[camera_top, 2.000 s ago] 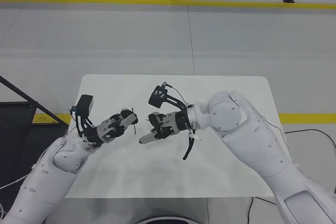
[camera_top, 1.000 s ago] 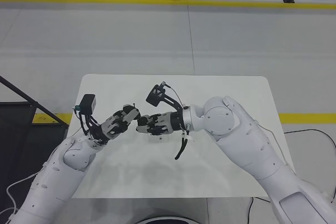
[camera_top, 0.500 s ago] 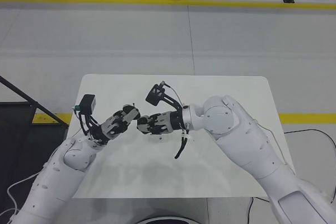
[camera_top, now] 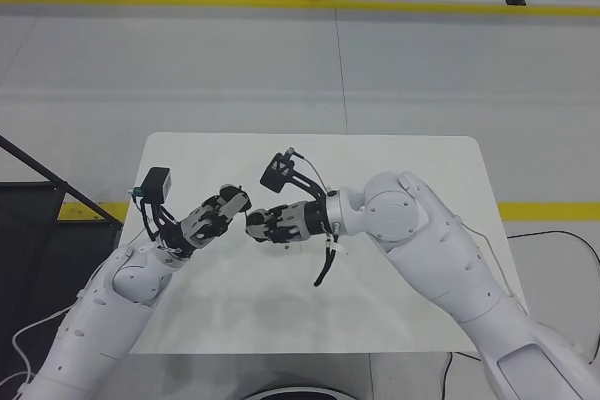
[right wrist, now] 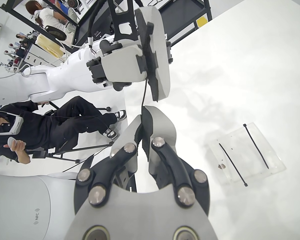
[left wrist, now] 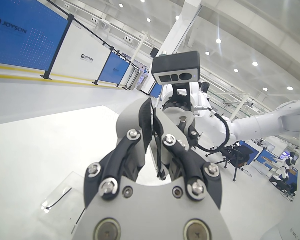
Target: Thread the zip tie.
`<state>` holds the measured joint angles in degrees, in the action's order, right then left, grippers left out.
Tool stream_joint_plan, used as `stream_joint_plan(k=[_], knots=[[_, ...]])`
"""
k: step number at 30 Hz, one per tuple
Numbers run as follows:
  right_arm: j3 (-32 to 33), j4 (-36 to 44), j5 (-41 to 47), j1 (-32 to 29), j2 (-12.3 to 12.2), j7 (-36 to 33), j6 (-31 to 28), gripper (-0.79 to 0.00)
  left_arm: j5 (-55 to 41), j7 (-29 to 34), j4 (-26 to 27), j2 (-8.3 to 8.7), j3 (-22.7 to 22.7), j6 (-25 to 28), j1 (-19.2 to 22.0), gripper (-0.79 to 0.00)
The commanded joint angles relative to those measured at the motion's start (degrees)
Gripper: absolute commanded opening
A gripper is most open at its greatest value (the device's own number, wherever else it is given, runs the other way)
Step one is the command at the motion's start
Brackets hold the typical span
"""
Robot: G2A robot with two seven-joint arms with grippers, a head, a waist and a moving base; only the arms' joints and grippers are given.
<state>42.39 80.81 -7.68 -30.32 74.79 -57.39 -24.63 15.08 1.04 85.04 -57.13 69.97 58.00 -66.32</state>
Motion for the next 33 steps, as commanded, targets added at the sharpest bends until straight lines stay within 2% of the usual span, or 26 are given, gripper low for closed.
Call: stream_joint_plan(k=[1,4,7,15,17,18,19,20,21,27,33], knots=[[0.09,0.05,-0.03,-0.11,-0.01,-0.11,0.00,-0.785,0.00,0.09,-0.10,-0.07,0.00,0.00,0.04,-0.628],[0.19,0.08,-0.03,-0.20,0.00,-0.36,-0.03,-0.785,0.17,0.23,-0.17,-0.17,0.05,0.00,0.11,-0.659],[0.27,0.08,-0.11,-0.25,0.01,-0.48,0.06,-0.785,0.24,0.32,-0.17,-0.26,0.07,0.00,0.10,-0.779],[0.41,0.17,-0.16,-0.34,0.10,-0.88,0.39,-0.785,0.39,0.67,-0.27,-0.49,0.20,0.00,0.13,-0.785],[0.50,0.07,-0.08,-0.34,0.12,-0.89,0.69,-0.437,0.43,0.50,-0.53,-0.55,0.40,0.00,0.19,-0.785],[0.58,-0.03,-0.03,-0.34,0.12,-0.96,0.95,-0.323,0.59,0.34,-0.70,-0.58,0.54,0.00,0.19,-0.785],[0.74,-0.04,0.00,-0.32,0.08,-1.16,1.18,-0.099,1.09,0.07,-0.93,-0.63,0.76,0.00,0.21,-0.785],[1.23,-0.06,-0.39,-0.43,-0.05,-1.00,1.72,-0.022,2.01,-0.40,-1.31,-0.73,1.02,0.00,0.22,-0.785],[1.62,0.13,-1.09,-0.66,-0.18,-0.75,2.40,0.000,2.64,-0.82,-1.52,-0.84,1.10,0.00,0.21,-0.785],[5.02,3.19,-3.45,-4.24,-1.56,-0.07,3.37,0.000,6.04,-3.19,-2.70,-1.65,0.65,-1.37,0.62,-0.785],[9.88,6.84,-7.47,-8.97,-3.43,0.13,5.12,0.000,13.89,-8.38,-2.86,-2.84,0.10,-6.93,1.42,-0.785]])
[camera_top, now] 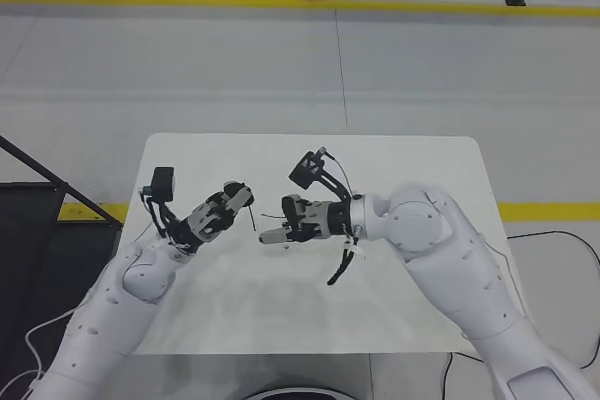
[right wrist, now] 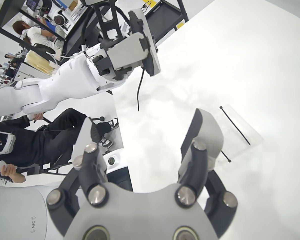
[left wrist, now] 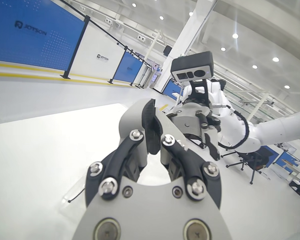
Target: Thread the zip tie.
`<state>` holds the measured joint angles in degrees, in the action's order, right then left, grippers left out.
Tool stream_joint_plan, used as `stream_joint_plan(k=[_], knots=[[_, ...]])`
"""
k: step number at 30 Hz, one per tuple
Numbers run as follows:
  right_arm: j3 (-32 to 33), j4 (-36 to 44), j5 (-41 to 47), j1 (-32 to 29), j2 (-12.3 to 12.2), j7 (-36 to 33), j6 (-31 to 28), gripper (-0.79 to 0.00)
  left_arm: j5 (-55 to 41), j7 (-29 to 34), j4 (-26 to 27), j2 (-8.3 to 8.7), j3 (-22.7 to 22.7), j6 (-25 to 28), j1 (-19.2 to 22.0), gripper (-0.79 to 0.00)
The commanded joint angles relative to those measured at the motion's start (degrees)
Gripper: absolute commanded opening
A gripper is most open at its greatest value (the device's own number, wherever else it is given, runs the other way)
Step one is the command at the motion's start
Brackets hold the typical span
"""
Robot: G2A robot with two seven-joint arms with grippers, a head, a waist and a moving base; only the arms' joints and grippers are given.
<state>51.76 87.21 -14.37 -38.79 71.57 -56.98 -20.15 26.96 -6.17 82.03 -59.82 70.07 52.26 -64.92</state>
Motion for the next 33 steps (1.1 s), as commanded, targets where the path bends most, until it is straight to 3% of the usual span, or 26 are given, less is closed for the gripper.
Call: stream_joint_plan(k=[1,7,10,19,28,29,31,33], knots=[[0.91,0.99,-2.02,-0.97,-0.49,-1.43,1.64,0.000,4.14,-2.46,0.31,-0.36,-0.13,-2.36,-0.07,-0.785],[1.05,4.45,-10.89,-2.09,-1.59,-8.48,10.13,0.000,16.36,-9.57,0.47,-1.30,-0.91,-7.86,-0.85,-0.785],[1.05,4.45,-10.89,-2.09,-1.59,-8.48,10.13,0.000,19.52,-11.95,-0.17,-1.61,-1.30,-8.71,-1.11,-0.785],[0.48,3.95,-12.05,-2.54,-1.58,-8.00,10.64,0.000,18.51,-12.17,-0.74,-1.80,-1.87,-6.98,-1.28,-0.785],[-6.82,-2.60,-19.33,3.03,0.58,-10.33,22.78,0.000,21.45,-13.04,0.32,-2.00,-0.92,-11.71,-2.70,-0.785],[-7.81,-3.38,-19.95,3.64,0.94,-10.42,24.04,-0.049,21.98,-13.53,0.05,-2.03,-0.71,-12.16,-2.87,-0.785],[-9.47,-4.64,-20.82,4.80,1.68,-10.24,26.33,-0.225,23.29,-14.83,-0.60,-2.10,-0.20,-13.37,-3.08,-0.785],[-10.52,-6.03,-20.74,5.92,2.30,-10.17,27.04,-0.305,25.12,-16.42,-1.27,-2.19,0.13,-14.68,-3.27,-0.785]])
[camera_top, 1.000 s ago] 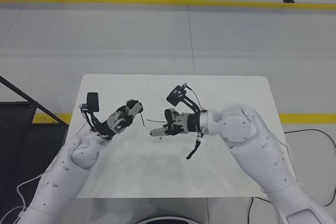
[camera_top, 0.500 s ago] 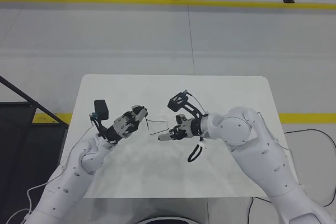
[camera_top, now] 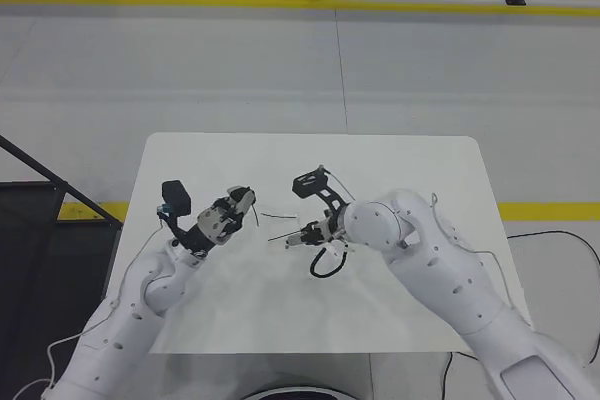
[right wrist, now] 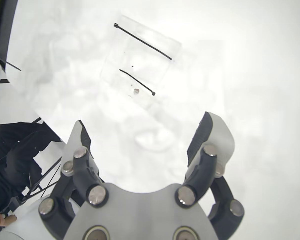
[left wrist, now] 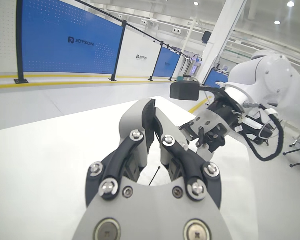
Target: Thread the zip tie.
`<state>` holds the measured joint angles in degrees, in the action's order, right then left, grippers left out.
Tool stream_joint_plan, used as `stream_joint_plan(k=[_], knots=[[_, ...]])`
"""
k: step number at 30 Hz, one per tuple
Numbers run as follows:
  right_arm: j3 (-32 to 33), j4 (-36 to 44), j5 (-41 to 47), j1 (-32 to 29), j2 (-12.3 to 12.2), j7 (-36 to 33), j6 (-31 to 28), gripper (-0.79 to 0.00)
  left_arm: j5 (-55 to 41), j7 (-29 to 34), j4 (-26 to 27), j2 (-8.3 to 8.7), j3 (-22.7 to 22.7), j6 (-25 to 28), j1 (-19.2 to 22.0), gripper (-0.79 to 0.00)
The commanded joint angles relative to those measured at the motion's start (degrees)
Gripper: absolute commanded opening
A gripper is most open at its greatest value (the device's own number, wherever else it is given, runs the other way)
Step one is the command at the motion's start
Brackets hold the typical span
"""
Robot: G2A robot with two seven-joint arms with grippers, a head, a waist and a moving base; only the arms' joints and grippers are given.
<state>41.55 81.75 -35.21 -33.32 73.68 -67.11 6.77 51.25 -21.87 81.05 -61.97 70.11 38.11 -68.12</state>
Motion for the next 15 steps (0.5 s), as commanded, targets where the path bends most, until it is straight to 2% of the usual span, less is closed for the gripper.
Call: stream_joint_plan(k=[1,7,15], knots=[[-0.75,-1.42,0.07,0.99,0.47,-0.10,0.43,-0.363,1.37,-1.45,-0.65,-0.10,0.14,-0.83,-0.18,-0.785],[-3.39,-5.33,0.07,3.25,2.16,-0.09,1.93,-0.496,2.69,-4.02,-2.06,-0.31,0.81,-0.42,-0.45,-0.785],[-4.67,-8.49,0.33,4.91,3.63,-0.30,3.03,-0.536,3.22,-5.25,-2.11,-0.58,1.49,0.51,-0.69,-0.785]])
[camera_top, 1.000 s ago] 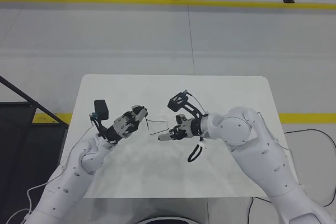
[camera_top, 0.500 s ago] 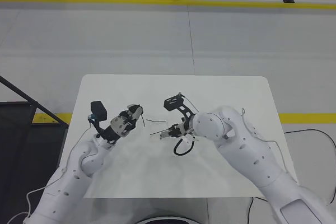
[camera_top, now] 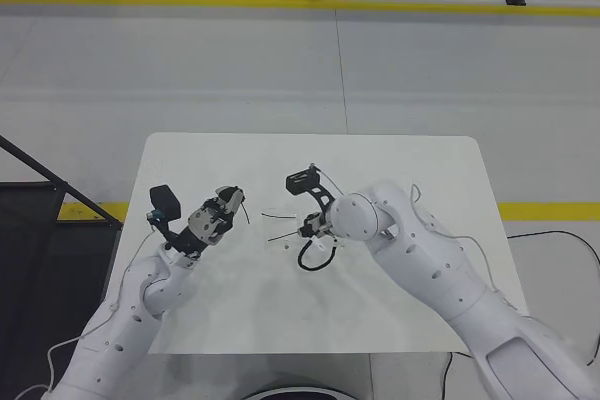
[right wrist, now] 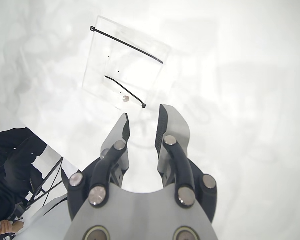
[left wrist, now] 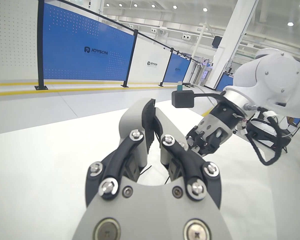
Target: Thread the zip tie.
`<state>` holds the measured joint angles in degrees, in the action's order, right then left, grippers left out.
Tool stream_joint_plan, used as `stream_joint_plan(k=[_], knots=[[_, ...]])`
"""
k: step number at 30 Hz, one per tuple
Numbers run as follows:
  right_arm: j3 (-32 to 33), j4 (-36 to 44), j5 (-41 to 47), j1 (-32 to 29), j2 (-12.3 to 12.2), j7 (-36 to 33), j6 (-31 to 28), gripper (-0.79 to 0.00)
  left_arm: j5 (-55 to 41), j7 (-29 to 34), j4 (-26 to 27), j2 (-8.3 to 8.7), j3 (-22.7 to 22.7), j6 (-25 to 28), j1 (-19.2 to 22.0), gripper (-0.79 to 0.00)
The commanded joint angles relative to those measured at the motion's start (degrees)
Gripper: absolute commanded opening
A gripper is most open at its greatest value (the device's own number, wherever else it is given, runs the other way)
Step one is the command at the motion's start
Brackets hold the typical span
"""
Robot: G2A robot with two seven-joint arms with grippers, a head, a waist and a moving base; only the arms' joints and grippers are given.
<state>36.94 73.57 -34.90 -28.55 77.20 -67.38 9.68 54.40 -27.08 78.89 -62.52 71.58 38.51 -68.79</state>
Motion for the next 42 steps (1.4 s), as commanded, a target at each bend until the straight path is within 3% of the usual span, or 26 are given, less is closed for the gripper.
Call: stream_joint_plan(k=[1,10,18,39,42], knots=[[-0.16,-0.71,0.00,0.33,0.27,0.02,0.27,-0.542,0.13,-0.08,0.05,-0.06,0.08,0.19,-0.06,-0.785],[-0.88,-4.39,0.68,1.78,1.83,0.93,0.88,-0.560,0.30,-0.52,0.40,-0.31,0.78,0.61,-0.46,-0.785],[-1.65,-6.64,0.94,2.64,3.05,0.81,0.48,-0.637,0.30,-0.52,0.40,-0.31,0.78,0.61,-0.46,-0.785],[-2.12,-10.63,0.98,3.71,5.35,0.23,-1.17,-0.646,0.30,-0.52,0.40,-0.31,0.78,0.61,-0.46,-0.785],[-1.97,-10.90,0.88,3.75,5.54,0.19,-1.33,-0.696,0.30,-0.52,0.40,-0.31,0.78,0.61,-0.46,-0.785]])
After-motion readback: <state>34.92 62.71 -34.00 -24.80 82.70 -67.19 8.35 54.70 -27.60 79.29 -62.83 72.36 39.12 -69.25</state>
